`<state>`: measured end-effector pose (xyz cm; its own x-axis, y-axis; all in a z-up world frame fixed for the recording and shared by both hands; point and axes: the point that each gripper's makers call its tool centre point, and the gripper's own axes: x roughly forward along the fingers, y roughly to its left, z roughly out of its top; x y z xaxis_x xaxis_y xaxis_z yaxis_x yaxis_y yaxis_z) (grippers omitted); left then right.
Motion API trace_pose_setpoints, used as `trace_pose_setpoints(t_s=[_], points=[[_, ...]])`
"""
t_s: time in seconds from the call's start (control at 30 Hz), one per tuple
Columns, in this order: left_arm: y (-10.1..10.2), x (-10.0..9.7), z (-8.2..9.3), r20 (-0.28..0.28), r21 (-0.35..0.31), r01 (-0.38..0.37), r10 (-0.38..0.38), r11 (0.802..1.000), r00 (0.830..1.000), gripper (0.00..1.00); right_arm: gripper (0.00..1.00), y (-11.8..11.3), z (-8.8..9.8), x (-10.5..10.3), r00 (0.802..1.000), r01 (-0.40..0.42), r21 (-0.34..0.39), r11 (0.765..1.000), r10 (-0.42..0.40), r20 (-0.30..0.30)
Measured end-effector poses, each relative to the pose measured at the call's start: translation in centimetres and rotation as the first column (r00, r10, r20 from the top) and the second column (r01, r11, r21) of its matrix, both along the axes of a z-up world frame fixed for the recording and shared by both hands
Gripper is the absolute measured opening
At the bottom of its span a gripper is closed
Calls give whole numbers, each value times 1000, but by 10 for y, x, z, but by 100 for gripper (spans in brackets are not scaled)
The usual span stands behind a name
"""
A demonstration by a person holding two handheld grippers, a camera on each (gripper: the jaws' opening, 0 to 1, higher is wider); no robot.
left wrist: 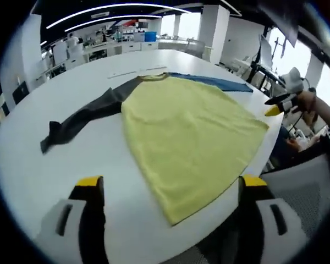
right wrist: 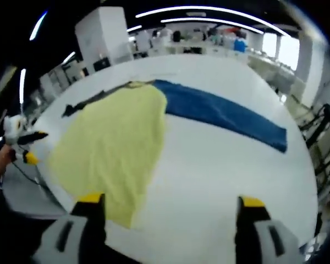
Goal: Fold the garment on the visible template until the final outline fits inside the template.
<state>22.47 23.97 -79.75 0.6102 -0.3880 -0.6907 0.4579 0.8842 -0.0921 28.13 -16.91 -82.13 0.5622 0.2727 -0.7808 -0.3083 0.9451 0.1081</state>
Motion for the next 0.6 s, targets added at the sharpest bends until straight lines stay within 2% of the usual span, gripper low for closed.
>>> trace_pose_setpoints(t_s=[0.1,0.13,0.2,0.27,0.3,0.37,0.6], points=[[-1,2,4,3,-15,-6,6,1000,1000,99,99,-25,4,11,999,37,-15,999,-37,28],[-1,2,5,8,-12,-8,8,1000,1000,99,99,-36,6,18,996,58,-23,998,-56,64],[-2,3,7,15,-10,-10,10,1000,1000,99,99,-48,5,20,996,71,-53,996,-68,63],[-3,3,9,17,-13,-10,10,1000,1000,99,97,-66,13,33,989,96,-72,993,-87,118],[-4,3,10,21,-12,-11,11,1000,1000,99,97,-72,13,34,989,110,-71,991,-101,111],[-5,3,11,23,-10,-9,9,1000,1000,99,96,-84,19,46,982,129,-62,990,-118,148],[-6,5,14,26,-15,-22,23,1000,999,99,91,-115,17,72,967,196,-42,980,-186,175]])
